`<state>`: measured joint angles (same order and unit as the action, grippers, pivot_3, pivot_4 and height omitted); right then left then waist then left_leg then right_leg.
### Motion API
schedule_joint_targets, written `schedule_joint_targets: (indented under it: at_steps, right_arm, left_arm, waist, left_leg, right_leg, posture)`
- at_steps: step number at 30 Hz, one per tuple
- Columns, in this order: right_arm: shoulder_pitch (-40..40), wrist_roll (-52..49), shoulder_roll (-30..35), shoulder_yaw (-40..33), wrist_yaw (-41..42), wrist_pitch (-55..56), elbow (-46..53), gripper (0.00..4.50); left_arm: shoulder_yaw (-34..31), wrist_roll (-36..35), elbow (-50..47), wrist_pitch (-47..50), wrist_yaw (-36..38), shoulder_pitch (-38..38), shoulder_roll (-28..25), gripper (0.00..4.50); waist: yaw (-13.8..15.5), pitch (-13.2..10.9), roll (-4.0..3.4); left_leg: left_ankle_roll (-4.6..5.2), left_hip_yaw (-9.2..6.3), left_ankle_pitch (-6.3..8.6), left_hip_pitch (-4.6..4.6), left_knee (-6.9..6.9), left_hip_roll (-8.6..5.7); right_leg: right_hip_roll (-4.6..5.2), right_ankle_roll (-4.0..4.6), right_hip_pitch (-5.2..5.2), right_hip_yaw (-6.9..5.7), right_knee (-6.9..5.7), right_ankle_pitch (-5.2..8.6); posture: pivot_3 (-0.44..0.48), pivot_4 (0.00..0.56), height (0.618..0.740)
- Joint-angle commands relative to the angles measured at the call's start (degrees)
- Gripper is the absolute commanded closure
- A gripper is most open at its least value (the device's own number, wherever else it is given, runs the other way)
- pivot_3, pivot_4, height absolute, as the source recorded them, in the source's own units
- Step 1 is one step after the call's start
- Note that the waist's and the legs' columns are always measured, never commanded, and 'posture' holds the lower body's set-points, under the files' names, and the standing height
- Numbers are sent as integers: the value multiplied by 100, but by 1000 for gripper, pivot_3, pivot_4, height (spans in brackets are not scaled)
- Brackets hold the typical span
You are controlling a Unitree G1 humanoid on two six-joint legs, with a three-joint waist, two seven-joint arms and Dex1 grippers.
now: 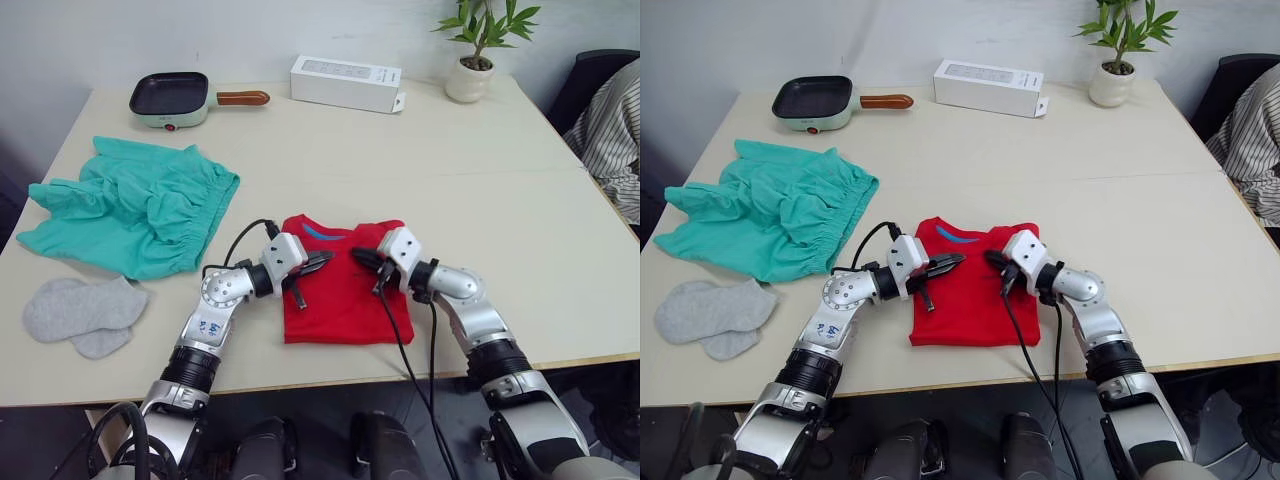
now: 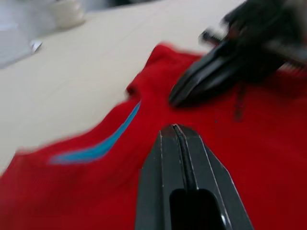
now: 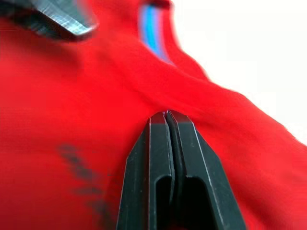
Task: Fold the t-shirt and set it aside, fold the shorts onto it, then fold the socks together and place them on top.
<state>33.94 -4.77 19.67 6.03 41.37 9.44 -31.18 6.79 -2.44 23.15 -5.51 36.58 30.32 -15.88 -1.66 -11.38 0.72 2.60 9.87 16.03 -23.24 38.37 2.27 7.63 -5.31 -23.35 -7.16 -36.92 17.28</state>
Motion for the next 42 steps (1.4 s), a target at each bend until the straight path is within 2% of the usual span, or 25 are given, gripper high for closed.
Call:
schedule_joint_targets:
  at_steps: [1, 5, 9, 12, 16, 20, 24, 31, 34, 35, 37, 42]
  right_arm:
    - [100, -98, 1, -386, -423, -227, -395, 4444]
    - [234, -336, -6, -851, -751, -220, -799, 4444]
    - [270, -827, -89, -1354, -778, -135, -829, 4444]
    - [27, -1321, -143, -1435, -119, -138, -24, 4444]
    - [-701, -1384, 32, -792, 633, -540, 1691, 4444]
    - [-1397, -1359, -66, -369, 612, -959, 2721, 4444]
    - [-1835, -1191, -209, -268, 298, -963, 2803, 4444]
    - [-1812, -1239, -249, -487, 109, -837, 2606, 4444]
    - [-1802, -1266, -297, -507, 126, -863, 2576, 4444]
    - [-1807, -1256, -306, -503, 118, -867, 2576, 4444]
    - [-1995, -1196, -189, -270, 432, -773, 2788, 4444]
    - [-2512, -1197, -38, -105, 666, -748, 3207, 4444]
  left_arm:
    - [-115, 284, 382, 501, -548, 75, -91, 4500]
    - [-37, 315, 333, 609, -496, -38, -163, 4500]
    - [-339, -236, 103, 248, -187, -77, -50, 4500]
    - [-531, -912, -427, 43, 510, -126, -64, 4500]
    - [-357, -1439, -1374, 493, 1508, -314, -392, 4500]
    - [161, -1155, -1884, 511, 1971, -697, -708, 4500]
    - [422, -787, -1942, 414, 1789, -1013, -756, 4500]
    - [423, -715, -2076, 513, 1500, -1371, -723, 4500]
    - [437, -716, -2112, 531, 1476, -1381, -716, 4500]
    - [444, -717, -2127, 536, 1472, -1381, -713, 4500]
    - [486, -717, -2219, 552, 1496, -1385, -725, 4500]
    - [532, -668, -2293, 607, 1467, -1386, -742, 4500]
  waist:
    - [5, 7, 6]
    - [3, 52, 10]
    - [-8, 56, 9]
    - [-10, 55, 9]
    - [-17, 54, 8]
    - [-8, 55, 8]
    - [12, 54, 8]
    - [-32, 47, -9]
    - [-119, 43, -15]
    - [-44, 38, -23]
    - [49, 31, -34]
    - [159, 30, -35]
  left_leg:
    - [2, -3, -1, 2, 2, 0]
    - [3, -5, -2, 9, -3, -1]
    - [0, -4, -4, 14, -10, -1]
    - [-4, -3, -5, 5, -21, 1]
    - [-14, 0, -1, -9, -29, 17]
    - [-21, 5, 3, -1, -30, 22]
    - [-18, 6, 7, -2, -29, 17]
    - [-19, -19, 17, -9, -38, 14]
    - [10, -335, -109, -2, -179, -148]
    - [-7, -370, -148, 2, -191, -165]
    - [-18, -359, -145, -9, -155, -148]
    - [-3, -357, -118, -7, -134, -145]
  right_leg:
    - [1, 0, 4, -1, -3, 0]
    - [4, 0, 12, -2, 0, 0]
    - [5, 0, 12, 15, 3, 0]
    - [6, 0, 2, 43, 4, 0]
    - [-4, 0, -10, 48, 2, 0]
    - [-11, 2, -5, 45, 7, 1]
    - [-8, 4, -6, 47, 33, 2]
    - [10, 10, 11, 43, 38, 0]
    - [104, -7, 179, -271, 101, 4]
    - [107, -16, 179, -289, 94, 9]
    - [92, -24, 180, -207, 93, 21]
    - [104, -21, 181, -186, 109, 22]
  posture:
    - [0, 150, 740]
    - [0, 150, 740]
    - [0, 150, 740]
    - [0, 150, 740]
    - [0, 150, 740]
    - [0, 150, 740]
    - [0, 150, 740]
    - [0, 150, 740]
    - [0, 150, 740]
    - [0, 150, 740]
    - [0, 150, 740]
    - [0, 150, 740]
